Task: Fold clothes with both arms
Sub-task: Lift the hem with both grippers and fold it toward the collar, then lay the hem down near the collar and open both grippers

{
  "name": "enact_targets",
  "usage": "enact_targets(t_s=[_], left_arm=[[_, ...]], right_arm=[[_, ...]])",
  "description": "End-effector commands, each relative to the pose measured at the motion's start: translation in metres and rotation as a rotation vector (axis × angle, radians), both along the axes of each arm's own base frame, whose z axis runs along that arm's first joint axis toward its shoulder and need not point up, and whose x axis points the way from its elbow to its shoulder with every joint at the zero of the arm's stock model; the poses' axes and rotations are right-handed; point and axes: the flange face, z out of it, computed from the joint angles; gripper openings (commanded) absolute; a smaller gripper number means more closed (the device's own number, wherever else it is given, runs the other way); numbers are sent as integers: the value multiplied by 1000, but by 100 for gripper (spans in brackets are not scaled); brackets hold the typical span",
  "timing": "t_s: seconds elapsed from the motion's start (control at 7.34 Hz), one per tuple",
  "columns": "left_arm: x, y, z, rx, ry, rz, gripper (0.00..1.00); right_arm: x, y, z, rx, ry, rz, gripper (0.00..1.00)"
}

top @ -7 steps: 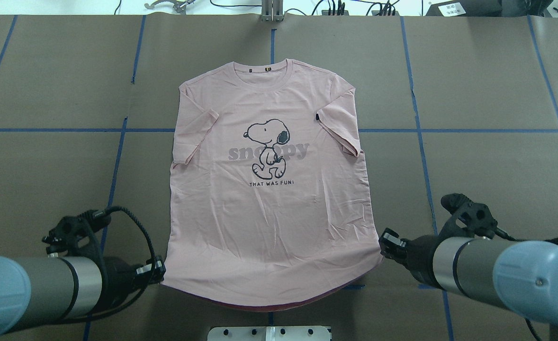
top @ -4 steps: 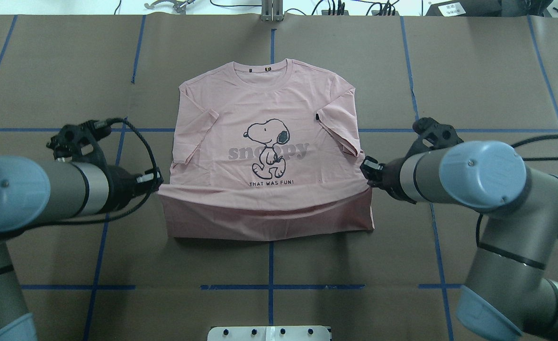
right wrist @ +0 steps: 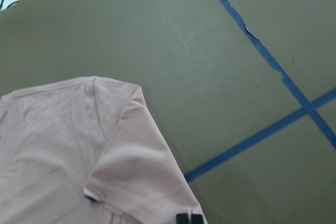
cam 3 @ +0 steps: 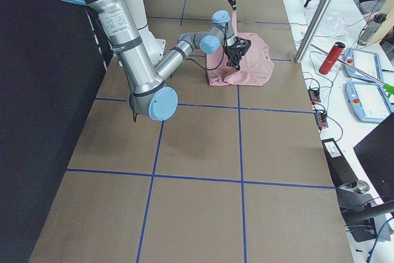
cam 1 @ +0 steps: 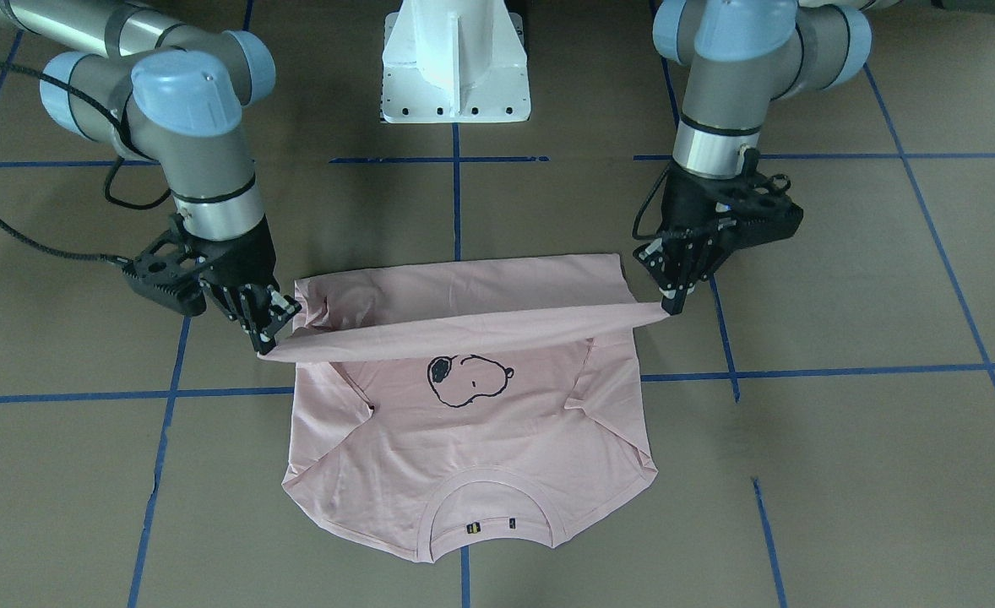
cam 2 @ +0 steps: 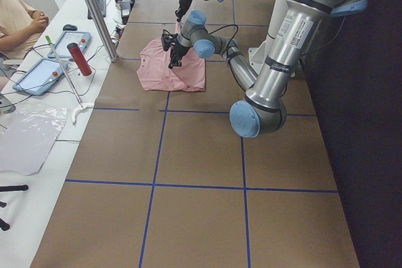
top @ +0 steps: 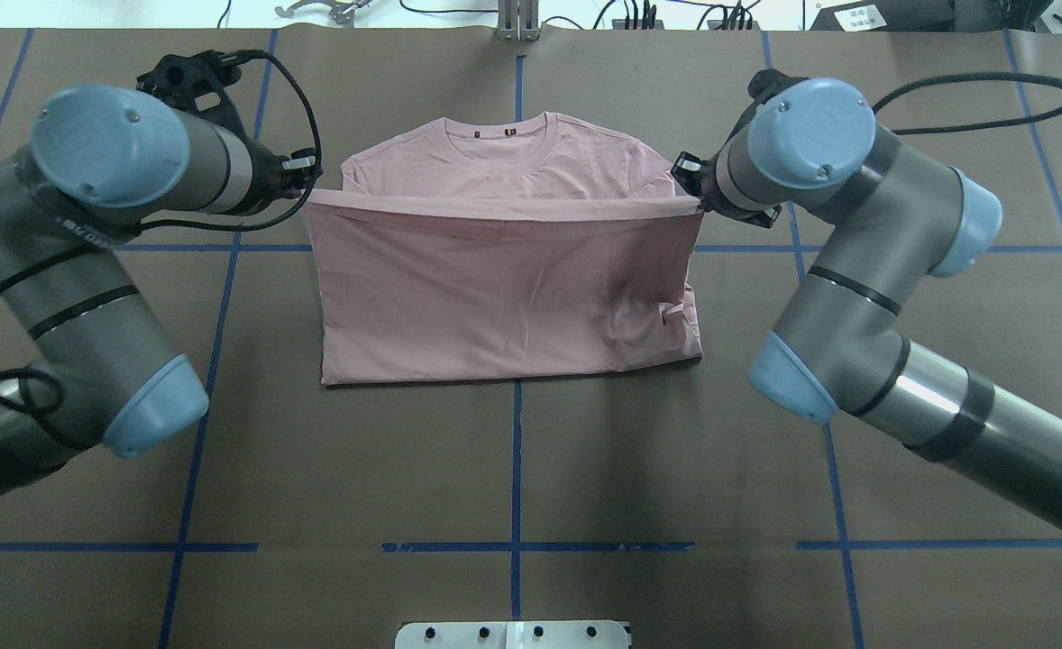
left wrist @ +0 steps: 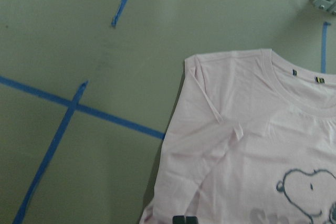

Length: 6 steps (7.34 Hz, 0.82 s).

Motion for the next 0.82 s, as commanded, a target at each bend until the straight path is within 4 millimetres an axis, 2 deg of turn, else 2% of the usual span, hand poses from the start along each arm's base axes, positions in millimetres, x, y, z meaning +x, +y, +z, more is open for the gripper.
enact_targets(t_s=[0.0,0.14,0.27,0.55,0.68], left_arm=[[23,-63,42,44,-43,-43,0],[38,-84,61,64,-91,-56,0],[47,-91,78,83,-75,-56,0],[70,-108,94,72,-85,-48,0],[75,-106,92,91,-64,-42,0]], right_arm=[[-31,-76,-14,-43,50,30,0],[-39,-102,4,-30,37,45,0],[-52,-116,30,-13,22,46,0],[-68,-116,47,-30,38,27,0],[-73,-114,47,-31,39,20,0]])
